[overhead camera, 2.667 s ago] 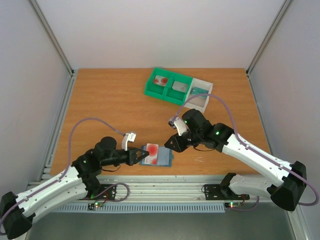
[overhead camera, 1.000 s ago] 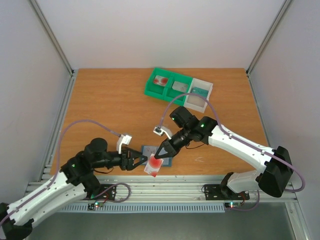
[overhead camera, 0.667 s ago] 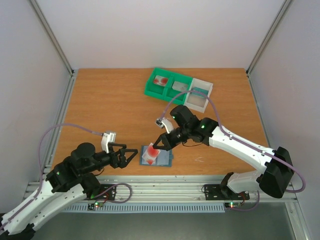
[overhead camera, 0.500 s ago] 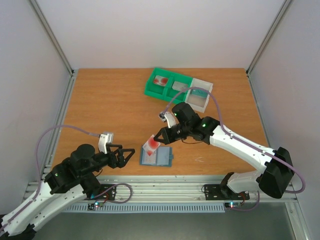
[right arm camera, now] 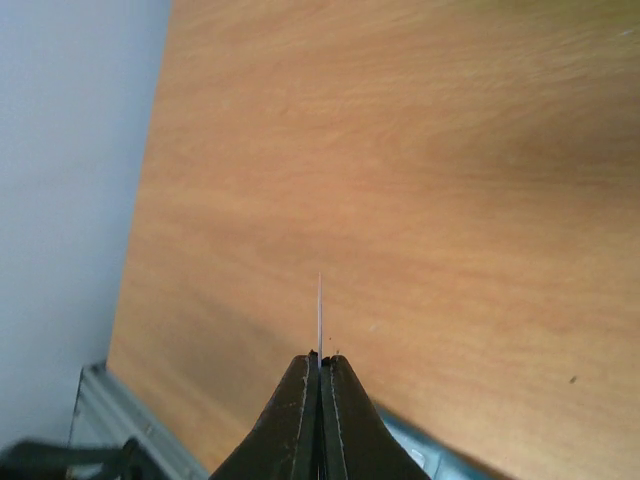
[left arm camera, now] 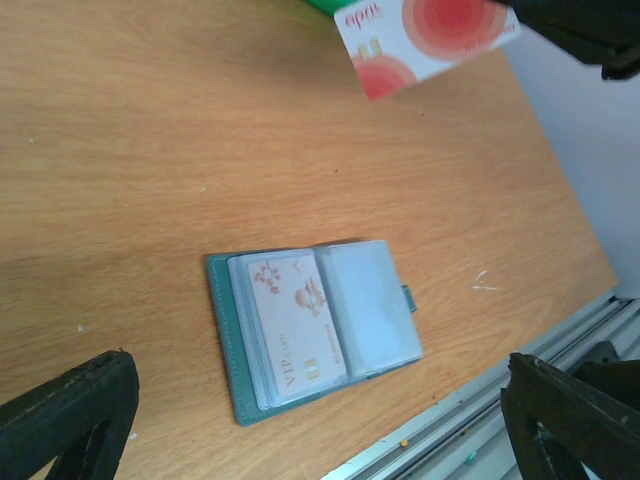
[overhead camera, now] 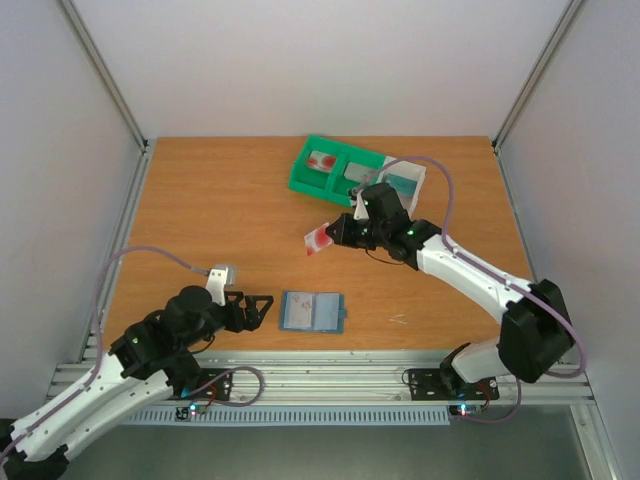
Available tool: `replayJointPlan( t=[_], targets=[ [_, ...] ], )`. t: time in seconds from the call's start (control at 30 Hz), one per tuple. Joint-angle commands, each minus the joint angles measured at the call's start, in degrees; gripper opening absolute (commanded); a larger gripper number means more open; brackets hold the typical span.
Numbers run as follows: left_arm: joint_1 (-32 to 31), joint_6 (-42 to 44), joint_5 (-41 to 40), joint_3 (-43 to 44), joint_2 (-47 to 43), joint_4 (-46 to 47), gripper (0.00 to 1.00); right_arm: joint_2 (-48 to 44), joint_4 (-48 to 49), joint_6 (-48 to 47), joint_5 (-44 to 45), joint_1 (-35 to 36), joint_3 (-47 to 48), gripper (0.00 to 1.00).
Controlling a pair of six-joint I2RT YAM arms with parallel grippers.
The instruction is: Take the credit cards out of the card holder
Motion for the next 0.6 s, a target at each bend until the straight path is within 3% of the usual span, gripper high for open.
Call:
replayJointPlan(
  t=[0.0, 0.3, 0.57],
  targets=[
    [0.1, 0.8, -1.6, -1.6, 3.3, 7.4, 0.99, 5.0, 6.5, 3.5, 4.4, -2.6, 3.6, 0.01],
    [0.1, 2.7, 0.4, -1.8, 10.8, 11.6, 0.99, 15.7, 13.6, 7.2, 9.7, -5.9, 11.3, 0.01],
    [0.1, 3.3, 1.7, -3.8, 12.2, 15.6, 0.99, 25.5, 14.6, 8.0, 12.4, -8.2, 21.0, 0.01]
  ],
)
